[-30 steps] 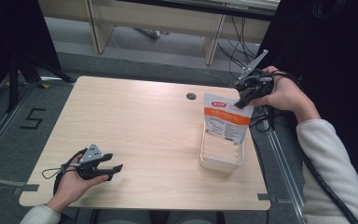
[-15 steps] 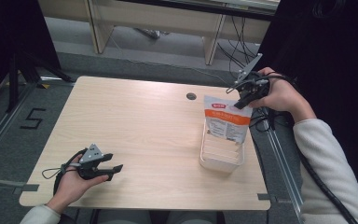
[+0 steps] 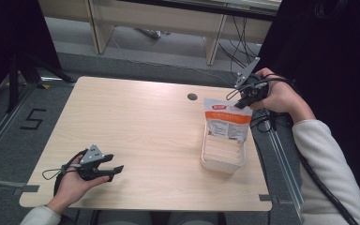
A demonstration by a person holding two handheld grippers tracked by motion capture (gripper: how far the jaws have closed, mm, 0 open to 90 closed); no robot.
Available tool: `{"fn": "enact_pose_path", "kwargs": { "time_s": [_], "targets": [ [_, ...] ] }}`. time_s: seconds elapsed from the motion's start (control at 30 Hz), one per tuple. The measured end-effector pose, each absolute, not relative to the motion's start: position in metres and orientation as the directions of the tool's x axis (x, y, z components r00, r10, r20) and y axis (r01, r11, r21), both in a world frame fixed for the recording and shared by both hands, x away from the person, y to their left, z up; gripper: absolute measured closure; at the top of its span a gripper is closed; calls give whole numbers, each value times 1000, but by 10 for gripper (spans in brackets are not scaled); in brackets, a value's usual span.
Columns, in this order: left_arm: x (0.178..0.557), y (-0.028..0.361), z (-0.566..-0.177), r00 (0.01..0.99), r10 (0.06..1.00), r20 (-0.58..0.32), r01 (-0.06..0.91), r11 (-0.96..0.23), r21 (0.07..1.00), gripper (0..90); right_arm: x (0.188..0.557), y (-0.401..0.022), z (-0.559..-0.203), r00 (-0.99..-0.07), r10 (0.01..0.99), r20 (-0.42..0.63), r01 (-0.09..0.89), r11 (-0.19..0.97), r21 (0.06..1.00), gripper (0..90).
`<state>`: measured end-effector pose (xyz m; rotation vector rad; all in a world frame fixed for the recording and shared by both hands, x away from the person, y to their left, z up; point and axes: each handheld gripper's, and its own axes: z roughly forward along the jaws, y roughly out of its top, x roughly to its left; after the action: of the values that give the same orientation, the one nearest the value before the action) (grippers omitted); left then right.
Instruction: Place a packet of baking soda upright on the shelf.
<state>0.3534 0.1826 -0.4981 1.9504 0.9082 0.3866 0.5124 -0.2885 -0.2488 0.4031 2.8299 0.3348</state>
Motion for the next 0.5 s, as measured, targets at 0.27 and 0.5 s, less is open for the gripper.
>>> {"fn": "enact_pose_path", "kwargs": {
  "time_s": [0.27,0.5],
  "targets": [
    [353,183,-498,678,730,-87,442,-311,841,373,513,-288,-249,-924,302,-233,241,936,258,900],
    [354,183,-498,681,727,-85,439,-313,842,373,515,-287,-252,-930,283,-237,222,942,253,900]
  ]
}}
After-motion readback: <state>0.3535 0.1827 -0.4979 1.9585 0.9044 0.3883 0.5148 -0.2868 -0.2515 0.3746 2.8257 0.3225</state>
